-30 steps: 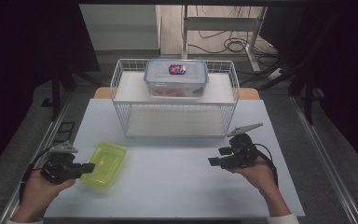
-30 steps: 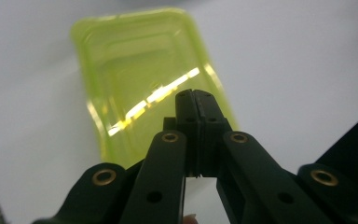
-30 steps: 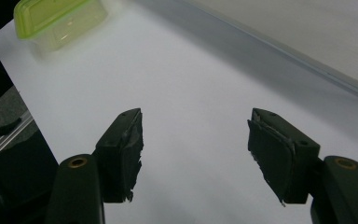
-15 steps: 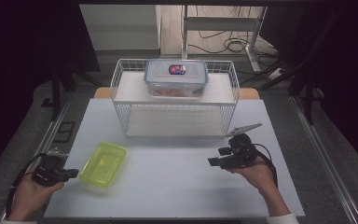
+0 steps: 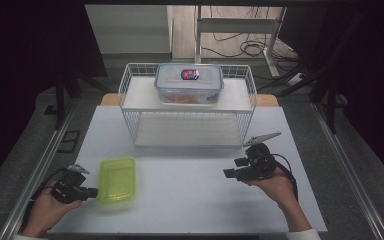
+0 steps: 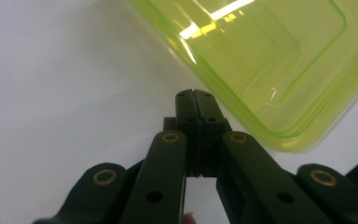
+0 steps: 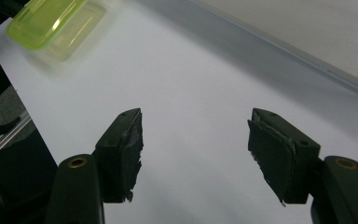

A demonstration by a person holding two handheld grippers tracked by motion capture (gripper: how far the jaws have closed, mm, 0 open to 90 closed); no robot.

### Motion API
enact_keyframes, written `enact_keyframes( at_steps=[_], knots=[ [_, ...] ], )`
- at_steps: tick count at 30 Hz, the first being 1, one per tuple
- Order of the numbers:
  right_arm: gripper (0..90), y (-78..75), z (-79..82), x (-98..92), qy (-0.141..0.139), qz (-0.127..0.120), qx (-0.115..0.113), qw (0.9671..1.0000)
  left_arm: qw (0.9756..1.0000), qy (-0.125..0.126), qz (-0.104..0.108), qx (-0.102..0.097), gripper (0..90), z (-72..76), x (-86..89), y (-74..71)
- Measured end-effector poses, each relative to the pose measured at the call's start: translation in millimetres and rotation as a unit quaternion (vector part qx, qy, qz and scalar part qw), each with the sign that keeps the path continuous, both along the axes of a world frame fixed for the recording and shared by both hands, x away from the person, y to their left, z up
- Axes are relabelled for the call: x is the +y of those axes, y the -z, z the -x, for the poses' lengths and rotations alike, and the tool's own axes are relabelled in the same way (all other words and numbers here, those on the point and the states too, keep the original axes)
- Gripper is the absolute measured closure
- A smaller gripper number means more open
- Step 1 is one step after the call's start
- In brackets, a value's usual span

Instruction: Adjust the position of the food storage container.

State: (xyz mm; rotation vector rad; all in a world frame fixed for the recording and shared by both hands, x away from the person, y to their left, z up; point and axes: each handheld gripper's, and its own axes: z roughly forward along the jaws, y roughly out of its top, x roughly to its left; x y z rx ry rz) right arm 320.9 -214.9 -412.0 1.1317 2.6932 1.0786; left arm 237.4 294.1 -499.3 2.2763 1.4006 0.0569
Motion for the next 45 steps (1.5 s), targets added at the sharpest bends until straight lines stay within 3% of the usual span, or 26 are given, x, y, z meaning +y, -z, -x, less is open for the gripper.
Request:
enact_keyframes(
  at_steps=[4, 11, 15, 21, 22, 23, 25, 29, 31, 38, 45],
  knots=[
    [35.4, 0.2, -0.2, -0.2, 0.001, 0.0, 0.0, 1.0, 0.9997, 0.015, 0.018, 0.009, 89.9, 0.1, -13.3, 3.9],
    [35.4, -0.1, 0.2, 1.0, -0.001, 0.001, 0.0, 1.0, 0.9985, 0.042, 0.035, 0.006, 89.8, 1.1, -41.0, 3.2],
    [35.4, 0.0, 0.2, 1.3, -0.002, 0.001, 0.0, 1.0, 0.9984, 0.044, 0.035, 0.007, 89.8, 1.0, -47.4, 3.5],
    [35.4, 0.6, -0.2, 0.2, -0.001, 0.001, 0.001, 1.0, 0.9989, 0.018, 0.043, -0.002, 89.9, 2.3, -27.4, -4.9],
    [35.4, 0.5, -0.2, 0.3, -0.001, 0.001, 0.001, 1.0, 0.9992, -0.004, 0.037, -0.014, 89.9, 2.0, -17.7, -10.0],
    [35.4, 0.3, 0.0, 0.3, -0.002, 0.001, 0.001, 1.0, 0.9992, -0.004, 0.037, -0.014, 89.9, 2.0, -17.7, -10.0],
    [35.4, 0.0, 0.2, 0.8, -0.002, 0.001, 0.001, 1.0, 0.999, -0.026, 0.012, -0.034, 89.9, -1.7, -1.5, -19.8],
    [35.4, -0.5, 0.4, 1.6, -0.001, 0.0, 0.002, 1.0, 0.9975, -0.051, -0.003, -0.049, 89.9, -10.3, 11.2, -25.0],
    [35.3, -0.3, 0.2, 2.9, -0.003, 0.0, 0.002, 1.0, 0.9962, -0.067, -0.011, -0.054, 89.9, -22.8, 18.8, -23.2],
    [35.2, 2.5, -1.6, 3.0, -0.002, 0.003, 0.005, 1.0, 0.9974, -0.054, -0.031, -0.036, 89.9, -52.8, 18.6, -15.6],
    [35.2, 1.9, -1.5, -2.0, 0.004, 0.002, 0.005, 1.0, 0.9992, -0.027, -0.026, -0.016, 90.0, -62.7, 5.1, -9.9]
  ],
)
